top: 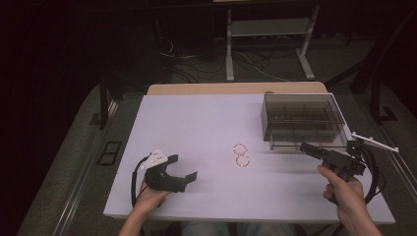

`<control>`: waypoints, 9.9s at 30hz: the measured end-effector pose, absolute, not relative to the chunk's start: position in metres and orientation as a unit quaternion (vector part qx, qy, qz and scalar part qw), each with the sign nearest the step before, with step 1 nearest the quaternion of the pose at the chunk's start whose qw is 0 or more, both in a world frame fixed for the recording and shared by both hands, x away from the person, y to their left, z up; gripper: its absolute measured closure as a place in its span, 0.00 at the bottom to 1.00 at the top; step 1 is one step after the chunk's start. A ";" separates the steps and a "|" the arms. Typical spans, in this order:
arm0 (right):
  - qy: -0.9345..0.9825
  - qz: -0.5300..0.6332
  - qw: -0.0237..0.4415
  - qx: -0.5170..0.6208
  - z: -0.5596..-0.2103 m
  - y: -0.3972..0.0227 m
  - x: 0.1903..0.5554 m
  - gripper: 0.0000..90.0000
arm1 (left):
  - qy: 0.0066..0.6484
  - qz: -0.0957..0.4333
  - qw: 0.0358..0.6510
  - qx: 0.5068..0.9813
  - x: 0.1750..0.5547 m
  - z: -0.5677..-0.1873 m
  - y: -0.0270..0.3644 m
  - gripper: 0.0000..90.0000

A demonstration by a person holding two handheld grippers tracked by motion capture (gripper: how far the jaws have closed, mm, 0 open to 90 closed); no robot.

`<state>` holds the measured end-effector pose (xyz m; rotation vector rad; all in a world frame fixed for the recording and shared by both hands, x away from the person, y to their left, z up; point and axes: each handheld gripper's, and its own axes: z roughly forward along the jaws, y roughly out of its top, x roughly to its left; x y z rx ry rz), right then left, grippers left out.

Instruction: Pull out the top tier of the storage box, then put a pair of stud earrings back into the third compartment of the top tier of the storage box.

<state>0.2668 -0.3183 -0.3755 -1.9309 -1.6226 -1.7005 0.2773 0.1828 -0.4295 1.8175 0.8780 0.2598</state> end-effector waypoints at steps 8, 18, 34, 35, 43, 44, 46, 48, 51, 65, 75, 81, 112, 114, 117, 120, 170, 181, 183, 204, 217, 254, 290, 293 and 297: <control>-0.607 -0.519 0.048 -0.600 -0.361 -0.302 0.273 0.22 | 0.380 0.115 0.526 0.752 0.281 -0.432 0.189 0.00; -0.679 -0.495 0.021 -0.541 -0.341 -0.283 0.285 0.13 | 0.382 0.115 0.529 0.749 0.281 -0.432 0.189 0.00; -0.778 -0.452 -0.016 -0.436 -0.308 -0.240 0.304 0.01 | 0.401 0.126 0.540 0.729 0.281 -0.430 0.192 0.00; -0.782 -0.449 -0.017 -0.433 -0.307 -0.238 0.305 0.01 | 0.402 0.126 0.541 0.727 0.280 -0.429 0.192 0.00; -0.806 -0.433 -0.022 -0.403 -0.304 -0.219 0.315 0.01 | 0.409 0.128 0.552 0.715 0.277 -0.427 0.195 0.00; -0.809 -0.431 -0.021 -0.398 -0.303 -0.218 0.317 0.01 | 0.411 0.127 0.554 0.713 0.277 -0.426 0.195 0.00; -0.813 -0.429 -0.025 -0.393 -0.303 -0.215 0.320 0.01 | 0.413 0.126 0.558 0.709 0.276 -0.426 0.195 0.00; -0.815 -0.427 -0.024 -0.390 -0.303 -0.213 0.322 0.01 | 0.413 0.124 0.563 0.706 0.275 -0.425 0.195 0.00; -0.819 -0.425 -0.025 -0.385 -0.302 -0.209 0.326 0.01 | 0.409 0.125 0.561 0.709 0.274 -0.424 0.194 0.00; -0.860 -0.378 -0.046 -0.340 -0.319 -0.164 0.345 0.01 | 0.403 0.124 0.563 0.711 0.275 -0.423 0.196 0.00; -0.872 -0.358 -0.039 -0.331 -0.344 -0.138 0.359 0.01 | 0.402 0.123 0.565 0.710 0.276 -0.423 0.197 0.00; -0.878 -0.341 -0.040 -0.333 -0.358 -0.127 0.368 0.01 | 0.404 0.123 0.566 0.708 0.277 -0.423 0.198 0.00; -0.888 -0.304 -0.021 -0.344 -0.404 -0.105 0.387 0.01 | 0.403 0.121 0.567 0.708 0.277 -0.423 0.199 0.00; -0.888 -0.301 -0.020 -0.348 -0.406 -0.104 0.388 0.01 | 0.402 0.121 0.566 0.709 0.277 -0.423 0.199 0.00; -0.890 -0.294 -0.020 -0.347 -0.410 -0.104 0.390 0.01 | 0.402 0.121 0.566 0.710 0.277 -0.423 0.199 0.00; -0.892 -0.296 -0.016 -0.342 -0.412 -0.105 0.391 0.14 | 0.402 0.121 0.566 0.709 0.277 -0.423 0.199 0.00; -0.891 -0.249 -0.055 -0.375 -0.430 -0.109 0.393 0.94 | 0.402 0.121 0.563 0.712 0.278 -0.425 0.199 0.00; -0.882 -0.261 -0.036 -0.392 -0.426 -0.112 0.393 0.95 | 0.404 0.123 0.561 0.712 0.279 -0.424 0.201 0.00; -0.879 -0.269 -0.030 -0.393 -0.423 -0.113 0.392 0.95 | 0.404 0.123 0.562 0.712 0.279 -0.425 0.201 0.00; -0.851 -0.339 0.003 -0.401 -0.384 -0.132 0.383 0.95 | 0.404 0.123 0.559 0.714 0.279 -0.425 0.200 0.00; -0.842 -0.370 0.001 -0.392 -0.351 -0.142 0.380 0.95 | 0.405 0.124 0.559 0.712 0.279 -0.425 0.201 0.00; -0.818 -0.403 -0.017 -0.410 -0.311 -0.186 0.369 0.95 | 0.402 0.124 0.558 0.715 0.278 -0.425 0.200 0.00; -0.789 -0.419 -0.033 -0.448 -0.307 -0.242 0.358 0.95 | 0.388 0.125 0.551 0.728 0.277 -0.425 0.195 0.00; -0.787 -0.421 -0.035 -0.451 -0.307 -0.247 0.357 0.95 | 0.384 0.126 0.550 0.731 0.277 -0.425 0.194 0.00; -0.782 -0.422 -0.037 -0.457 -0.307 -0.253 0.356 0.95 | 0.380 0.127 0.549 0.734 0.277 -0.425 0.193 0.00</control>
